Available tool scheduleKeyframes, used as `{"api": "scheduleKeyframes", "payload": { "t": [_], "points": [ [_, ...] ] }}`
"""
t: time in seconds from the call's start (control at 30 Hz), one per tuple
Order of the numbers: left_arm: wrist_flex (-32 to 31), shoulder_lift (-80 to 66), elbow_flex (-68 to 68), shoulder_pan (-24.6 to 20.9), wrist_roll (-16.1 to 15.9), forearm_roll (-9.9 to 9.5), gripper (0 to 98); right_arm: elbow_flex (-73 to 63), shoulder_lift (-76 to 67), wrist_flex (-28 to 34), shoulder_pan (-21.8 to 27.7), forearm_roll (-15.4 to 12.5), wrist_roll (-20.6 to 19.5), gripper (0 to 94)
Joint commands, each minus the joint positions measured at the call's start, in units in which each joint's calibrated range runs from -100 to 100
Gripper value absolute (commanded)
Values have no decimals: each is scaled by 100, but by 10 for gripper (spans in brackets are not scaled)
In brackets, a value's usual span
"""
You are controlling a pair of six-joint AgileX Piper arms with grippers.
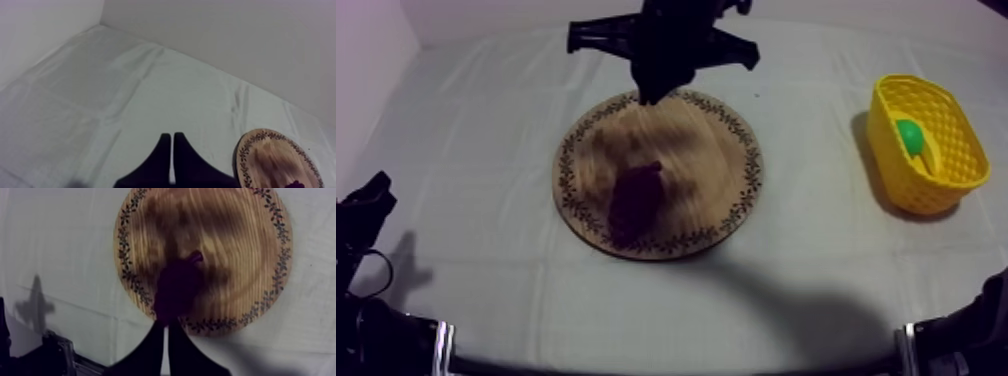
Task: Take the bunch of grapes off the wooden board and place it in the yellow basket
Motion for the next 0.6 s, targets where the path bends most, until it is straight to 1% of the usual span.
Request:
{"api": "scheduleKeyframes", "payload": {
  "t": [0.0, 0.23, 0.3, 0.4, 0.57],
  "points": [
    [0, 2, -4, 2, -1, 1, 0, -208, 193, 41, 41, -25, -24, 78],
    [0, 2, -4, 2, -1, 1, 0, -326, 258, 202, 168, -238, 30, 372],
    [0, 2, -4, 2, -1, 1, 0, -308, 228, 252, 182, -285, 49, 444],
    [0, 2, -4, 2, -1, 1, 0, -239, 170, 294, 190, -342, 57, 525],
    [0, 2, -4, 2, -1, 1, 0, -49, 100, 312, 215, -436, 6, 625]
  ]
}}
